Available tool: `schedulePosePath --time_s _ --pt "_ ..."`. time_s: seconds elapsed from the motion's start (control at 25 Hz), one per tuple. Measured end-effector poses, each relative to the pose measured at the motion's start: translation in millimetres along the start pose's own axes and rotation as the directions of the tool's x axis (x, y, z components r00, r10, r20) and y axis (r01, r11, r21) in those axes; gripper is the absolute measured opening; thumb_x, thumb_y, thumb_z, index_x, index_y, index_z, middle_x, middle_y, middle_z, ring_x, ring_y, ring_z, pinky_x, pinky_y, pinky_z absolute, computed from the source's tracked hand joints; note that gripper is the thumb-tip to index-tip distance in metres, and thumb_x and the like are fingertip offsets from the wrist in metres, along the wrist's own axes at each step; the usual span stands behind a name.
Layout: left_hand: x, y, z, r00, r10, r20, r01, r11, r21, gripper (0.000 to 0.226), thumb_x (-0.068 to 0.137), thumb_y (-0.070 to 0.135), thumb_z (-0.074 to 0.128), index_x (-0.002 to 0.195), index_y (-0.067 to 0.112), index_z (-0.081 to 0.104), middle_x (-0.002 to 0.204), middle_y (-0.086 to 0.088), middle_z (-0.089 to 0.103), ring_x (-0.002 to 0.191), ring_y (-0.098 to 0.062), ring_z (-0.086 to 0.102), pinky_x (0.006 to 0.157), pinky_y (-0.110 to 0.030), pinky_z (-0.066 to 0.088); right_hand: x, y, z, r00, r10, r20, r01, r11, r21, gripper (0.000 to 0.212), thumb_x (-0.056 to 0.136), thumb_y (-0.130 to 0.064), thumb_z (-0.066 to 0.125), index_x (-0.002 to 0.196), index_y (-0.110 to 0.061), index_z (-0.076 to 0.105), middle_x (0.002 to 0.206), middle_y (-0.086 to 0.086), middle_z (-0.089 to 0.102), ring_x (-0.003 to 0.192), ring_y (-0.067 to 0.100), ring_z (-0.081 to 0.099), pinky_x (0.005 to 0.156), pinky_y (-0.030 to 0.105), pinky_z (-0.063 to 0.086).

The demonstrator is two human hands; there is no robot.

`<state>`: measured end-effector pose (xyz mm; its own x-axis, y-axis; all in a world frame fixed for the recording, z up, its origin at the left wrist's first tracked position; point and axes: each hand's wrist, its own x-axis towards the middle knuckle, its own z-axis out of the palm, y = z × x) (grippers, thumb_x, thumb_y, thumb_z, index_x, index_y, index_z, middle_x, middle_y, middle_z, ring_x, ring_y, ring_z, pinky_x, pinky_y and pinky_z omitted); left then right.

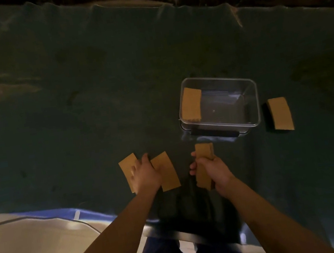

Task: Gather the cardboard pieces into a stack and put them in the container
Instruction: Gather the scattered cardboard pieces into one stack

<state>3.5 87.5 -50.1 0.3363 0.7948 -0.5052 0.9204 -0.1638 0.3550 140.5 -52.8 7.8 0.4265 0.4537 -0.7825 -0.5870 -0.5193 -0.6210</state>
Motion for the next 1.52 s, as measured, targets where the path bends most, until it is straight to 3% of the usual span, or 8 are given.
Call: schedulePosePath --time_s 0.12,0.4,0.72,0.92,1.04,1.2,1.32,1.52 --pt "-4.4 -3.5 -0.1 0.999 0.043 0.026 -0.047 0.979 0.199 0.066 0.088 0.047 0.061 0.144 0.022 0.037 0.137 -0.011 0.044 0.127 -0.034 0.041 0.099 -0.05 0.04 -2.0 4.6 -2.7 0.997 0.057 0.054 -0.057 0.998 0.015 0.019 0.096 -0.021 0.051 0.11 -0.027 0.062 0.092 0.008 0.066 0.088 0.023 0.064 0.081 0.05 0.054" --pt "-2.8 -0.2 8.9 0.991 0.115 -0.069 -0.103 0.984 0.147 0.041 0.089 0.04 0.064 0.12 0.015 0.051 0.129 -0.011 0.045 0.118 -0.032 0.046 0.095 -0.044 0.043 0.2 15.8 -6.6 0.998 0.064 0.018 -0.064 0.998 0.014 0.019 0.097 -0.021 0.05 0.111 -0.023 0.063 0.092 0.01 0.067 0.085 0.024 0.064 0.079 0.049 0.053" --pt "5.6 4.9 6.0 0.998 0.041 -0.053 -0.033 0.988 0.152 0.056 0.08 0.04 0.074 0.121 0.014 0.047 0.129 -0.011 0.041 0.12 -0.033 0.042 0.094 -0.045 0.046 3.1 10.3 8.7 0.999 0.04 0.003 -0.04 0.999 0.02 0.018 0.096 -0.021 0.051 0.109 -0.023 0.063 0.084 0.007 0.066 0.076 0.02 0.063 0.067 0.04 0.052" --pt "14.0 -5.7 -2.1 0.992 0.086 0.09 -0.062 0.968 -0.243 0.028 0.087 0.017 0.065 0.101 0.02 0.041 0.09 -0.003 0.058 0.082 -0.024 0.061 0.062 -0.029 0.048 7.4 10.5 15.6 0.999 0.041 -0.01 -0.041 0.999 -0.002 0.019 0.096 -0.022 0.052 0.11 -0.024 0.064 0.085 0.006 0.068 0.077 0.02 0.065 0.067 0.04 0.053" --pt "27.8 -36.8 -27.4 0.998 0.067 0.003 -0.06 0.908 -0.415 0.025 0.086 0.004 0.062 0.087 0.027 0.052 0.087 0.004 0.06 0.081 -0.019 0.059 0.059 -0.016 0.04 11.0 8.5 22.9 0.999 0.046 -0.002 -0.046 0.999 -0.006 0.018 0.096 -0.021 0.052 0.109 -0.024 0.064 0.084 0.006 0.067 0.075 0.019 0.065 0.065 0.039 0.053" --pt "47.9 -74.4 -54.4 0.984 -0.151 -0.097 0.093 0.891 -0.443 0.033 0.086 0.012 0.068 0.116 0.024 0.063 0.107 -0.008 0.071 0.099 -0.028 0.064 0.074 -0.028 0.045 15.8 6.0 36.8 0.999 0.044 0.021 -0.044 0.999 -0.021 0.018 0.095 -0.02 0.053 0.109 -0.025 0.064 0.085 0.006 0.067 0.075 0.019 0.065 0.065 0.038 0.053" --pt "47.5 -77.6 -48.6 0.983 -0.181 -0.04 0.156 0.923 -0.351 0.054 0.087 0.022 0.069 0.138 0.015 0.052 0.123 -0.015 0.067 0.116 -0.036 0.06 0.09 -0.037 0.047 17.9 7.0 45.0 0.998 0.048 0.033 -0.047 0.998 -0.033 0.019 0.095 -0.021 0.053 0.11 -0.024 0.064 0.087 0.007 0.067 0.081 0.022 0.064 0.069 0.041 0.053" --pt "35.1 -64.7 -32.6 0.979 -0.183 -0.089 0.161 0.963 -0.218 0.038 0.092 0.024 0.056 0.129 0.016 0.056 0.117 -0.017 0.066 0.104 -0.039 0.063 0.076 -0.042 0.049 19.4 9.1 47.5 0.998 0.064 0.01 -0.064 0.997 -0.033 0.018 0.095 -0.022 0.052 0.109 -0.025 0.064 0.088 0.007 0.067 0.083 0.023 0.063 0.072 0.043 0.052"
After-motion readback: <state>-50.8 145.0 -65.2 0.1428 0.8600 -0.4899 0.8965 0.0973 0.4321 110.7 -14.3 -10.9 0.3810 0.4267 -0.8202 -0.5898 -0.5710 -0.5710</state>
